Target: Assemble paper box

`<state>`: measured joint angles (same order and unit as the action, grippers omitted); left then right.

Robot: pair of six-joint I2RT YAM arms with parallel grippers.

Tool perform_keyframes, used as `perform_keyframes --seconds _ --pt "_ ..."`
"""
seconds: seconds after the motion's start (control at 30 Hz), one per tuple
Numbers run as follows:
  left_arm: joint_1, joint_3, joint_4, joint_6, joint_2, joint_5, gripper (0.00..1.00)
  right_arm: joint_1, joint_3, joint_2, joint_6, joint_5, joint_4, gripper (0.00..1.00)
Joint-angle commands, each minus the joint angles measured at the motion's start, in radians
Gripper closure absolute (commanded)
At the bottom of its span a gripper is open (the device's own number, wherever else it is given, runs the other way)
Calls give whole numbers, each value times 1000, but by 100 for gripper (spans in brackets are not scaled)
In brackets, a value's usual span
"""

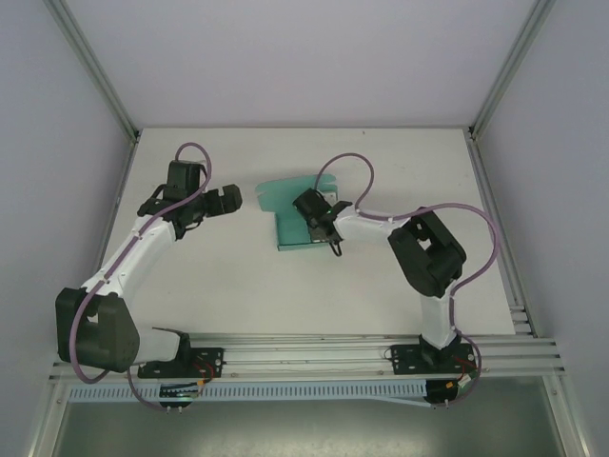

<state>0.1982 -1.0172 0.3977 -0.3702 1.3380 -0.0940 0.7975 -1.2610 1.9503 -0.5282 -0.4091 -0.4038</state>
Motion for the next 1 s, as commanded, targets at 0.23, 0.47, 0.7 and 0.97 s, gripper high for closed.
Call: perform_keyframes --seconds 0.23,0.47,0.7,0.97 --pt "-2 15 -257 251 50 -391 2 31 64 -142 -70 -154 38 43" --pt "-2 -34 -203 502 115 -562 2 -12 145 -323 221 -103 167 1" --pt "-2 -239 2 754 289 -628 2 -203 154 -362 801 406 262 1" --pt "12 -447 194 945 488 -666 1 -355 -159 -165 1187 852 -86 1"
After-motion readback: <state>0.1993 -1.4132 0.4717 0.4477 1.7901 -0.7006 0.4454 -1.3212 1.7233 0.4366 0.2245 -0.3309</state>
